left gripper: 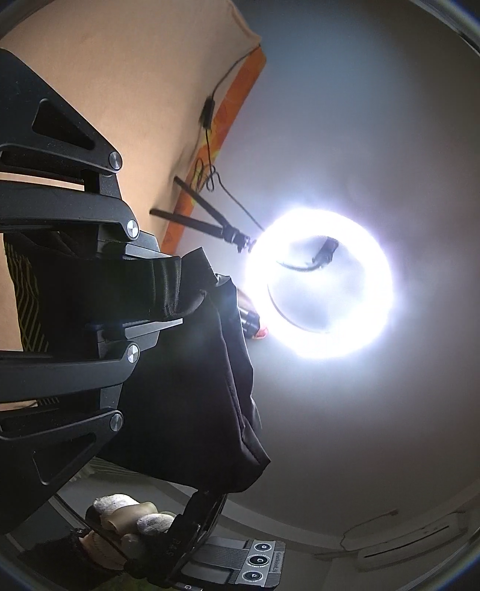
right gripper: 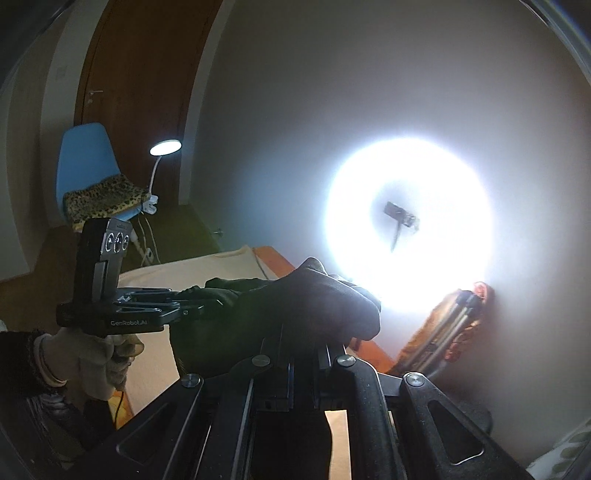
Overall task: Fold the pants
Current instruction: 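Lift the folded pants with both grippers and carry them toward the wall, then lower the pants onto the clothes stack by the wall with both grippers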
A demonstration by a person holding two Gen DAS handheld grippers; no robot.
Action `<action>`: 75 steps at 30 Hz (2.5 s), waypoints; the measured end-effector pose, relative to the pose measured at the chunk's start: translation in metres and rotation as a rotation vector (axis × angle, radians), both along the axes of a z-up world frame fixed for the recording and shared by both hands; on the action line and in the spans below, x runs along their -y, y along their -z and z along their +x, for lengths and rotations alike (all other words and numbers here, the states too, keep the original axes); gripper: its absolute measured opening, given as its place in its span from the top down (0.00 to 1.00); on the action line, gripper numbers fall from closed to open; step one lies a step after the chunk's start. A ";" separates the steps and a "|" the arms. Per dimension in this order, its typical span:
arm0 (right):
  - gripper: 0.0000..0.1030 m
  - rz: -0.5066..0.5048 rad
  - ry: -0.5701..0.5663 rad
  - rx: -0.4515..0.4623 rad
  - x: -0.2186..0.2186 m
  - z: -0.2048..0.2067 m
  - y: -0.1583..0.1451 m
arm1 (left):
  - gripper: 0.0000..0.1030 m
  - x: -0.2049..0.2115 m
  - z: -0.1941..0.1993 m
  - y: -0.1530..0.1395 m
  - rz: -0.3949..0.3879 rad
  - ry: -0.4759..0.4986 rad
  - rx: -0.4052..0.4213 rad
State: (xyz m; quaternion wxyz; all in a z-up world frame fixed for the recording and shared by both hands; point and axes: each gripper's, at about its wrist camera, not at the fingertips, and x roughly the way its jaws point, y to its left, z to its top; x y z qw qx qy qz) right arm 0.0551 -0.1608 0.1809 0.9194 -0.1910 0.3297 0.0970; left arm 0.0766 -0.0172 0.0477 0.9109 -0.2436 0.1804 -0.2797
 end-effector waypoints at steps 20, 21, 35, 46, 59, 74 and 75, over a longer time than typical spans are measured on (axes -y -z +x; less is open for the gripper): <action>0.96 0.099 0.199 0.028 0.244 0.015 0.012 | 0.80 0.215 0.101 -0.029 0.170 0.155 0.068; 0.96 0.114 0.221 0.017 0.261 0.016 0.018 | 0.81 0.225 0.108 -0.024 0.178 0.168 0.056; 0.96 0.219 0.465 -0.094 0.429 0.014 0.103 | 0.81 0.337 0.172 0.026 0.304 0.236 -0.042; 0.63 0.483 0.644 -0.117 0.476 -0.013 0.134 | 0.80 0.350 0.210 0.057 0.433 0.164 -0.131; 0.68 0.501 0.538 -0.286 0.403 -0.062 0.181 | 0.64 0.349 0.214 0.037 0.528 0.078 -0.077; 0.99 0.521 0.649 -0.348 0.429 -0.080 0.177 | 0.64 0.319 0.201 0.056 0.545 0.118 -0.077; 0.93 0.520 0.643 -0.380 0.427 -0.076 0.183 | 0.64 0.320 0.199 0.057 0.542 0.128 -0.075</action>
